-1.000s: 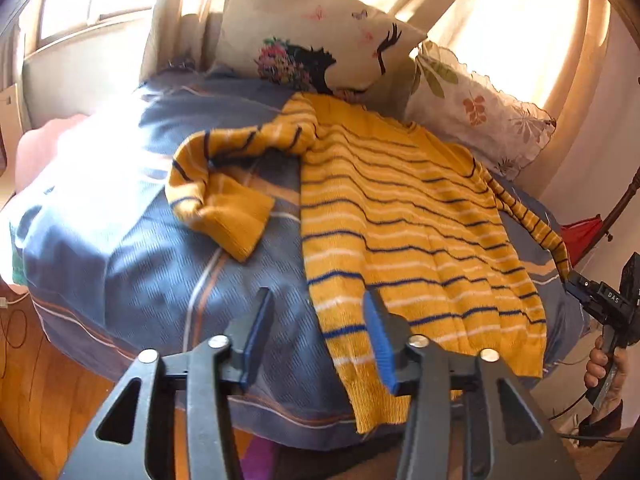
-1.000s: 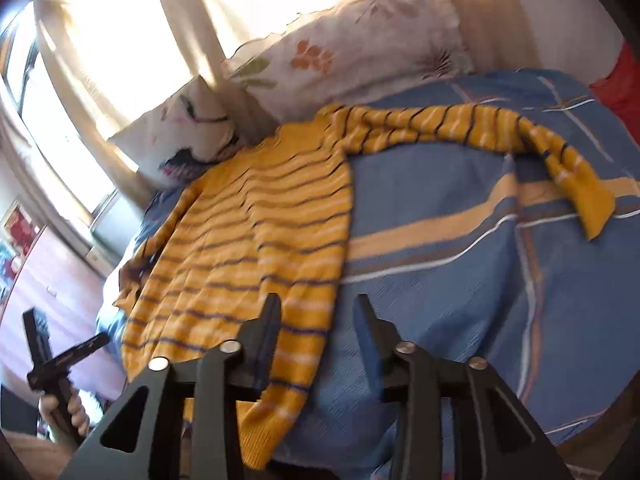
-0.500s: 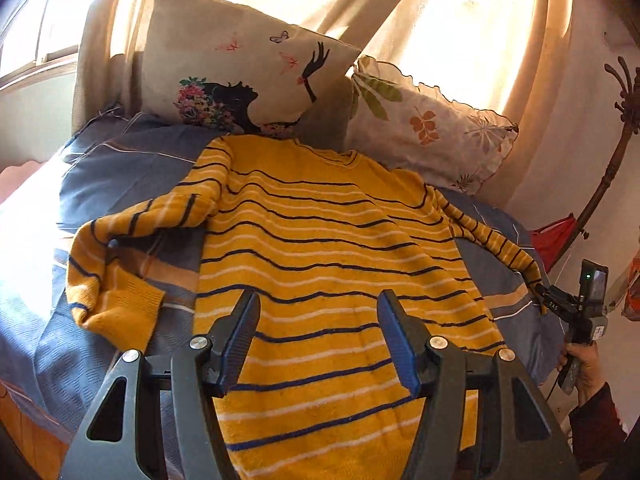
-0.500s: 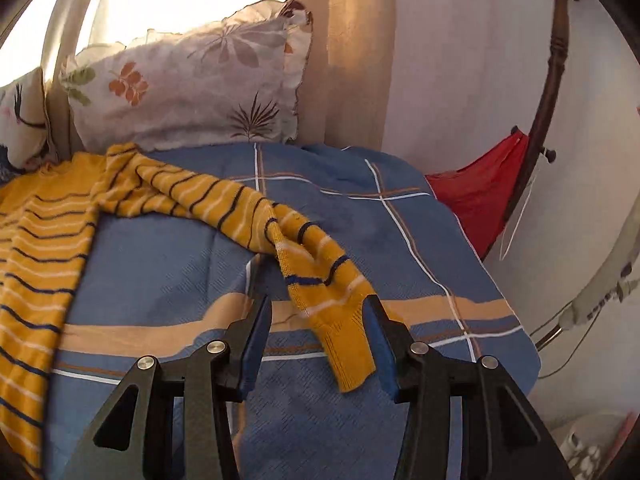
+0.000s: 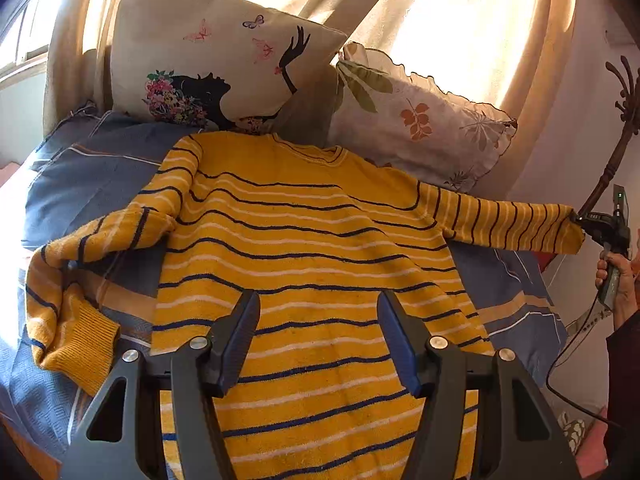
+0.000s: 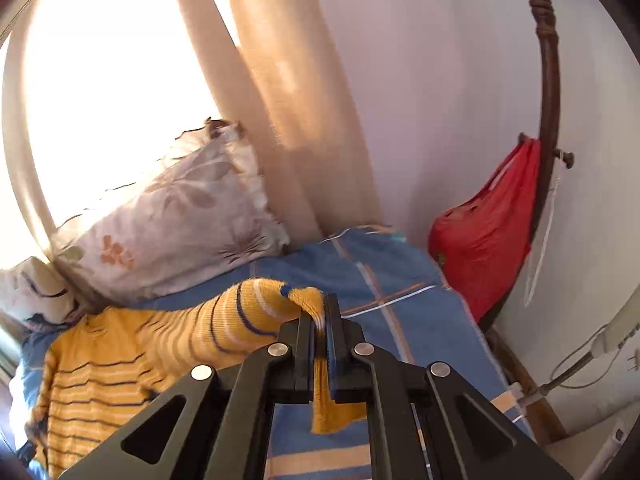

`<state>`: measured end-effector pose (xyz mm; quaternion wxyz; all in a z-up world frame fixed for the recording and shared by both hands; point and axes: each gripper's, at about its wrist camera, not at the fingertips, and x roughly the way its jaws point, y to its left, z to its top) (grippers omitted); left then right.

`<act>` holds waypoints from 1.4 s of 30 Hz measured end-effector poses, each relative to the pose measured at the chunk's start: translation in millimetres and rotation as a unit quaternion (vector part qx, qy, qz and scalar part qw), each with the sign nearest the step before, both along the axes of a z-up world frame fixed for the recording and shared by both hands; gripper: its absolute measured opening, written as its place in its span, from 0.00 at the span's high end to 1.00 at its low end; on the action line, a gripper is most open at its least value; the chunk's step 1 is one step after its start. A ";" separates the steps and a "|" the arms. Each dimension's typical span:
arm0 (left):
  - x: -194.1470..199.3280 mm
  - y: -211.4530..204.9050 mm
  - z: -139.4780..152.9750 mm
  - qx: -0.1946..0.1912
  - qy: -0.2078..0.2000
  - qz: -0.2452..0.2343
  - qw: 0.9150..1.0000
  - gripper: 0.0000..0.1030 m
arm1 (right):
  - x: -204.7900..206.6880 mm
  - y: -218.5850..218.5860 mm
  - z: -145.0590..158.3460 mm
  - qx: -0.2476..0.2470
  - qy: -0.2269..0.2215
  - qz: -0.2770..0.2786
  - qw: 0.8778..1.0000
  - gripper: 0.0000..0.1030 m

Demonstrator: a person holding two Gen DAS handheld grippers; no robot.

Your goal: Fold small clothes

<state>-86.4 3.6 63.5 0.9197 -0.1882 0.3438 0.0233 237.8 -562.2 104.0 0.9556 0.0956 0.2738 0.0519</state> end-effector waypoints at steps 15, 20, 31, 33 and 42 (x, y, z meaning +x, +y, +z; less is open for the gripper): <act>14.6 3.8 -22.1 -0.030 0.031 -0.010 0.999 0.41 | 0.7 -9.1 -153.1 0.286 0.183 0.052 0.939 0.64; 17.3 -1.3 -25.5 -0.030 0.035 -0.016 0.999 0.41 | -0.8 -8.8 -184.6 0.286 0.207 -0.017 0.935 0.60; 1.7 18.8 -25.6 -0.052 0.023 0.009 0.998 0.41 | 16.9 -2.3 -159.9 0.219 0.146 -0.071 0.962 0.93; -2.7 26.1 -26.6 -0.062 0.020 0.015 0.998 0.40 | 12.5 16.3 -130.4 0.187 0.115 -0.052 0.974 0.93; -33.9 54.0 -30.1 -0.074 0.011 0.050 0.996 0.40 | 9.7 226.5 -35.9 0.113 0.039 0.187 0.975 0.94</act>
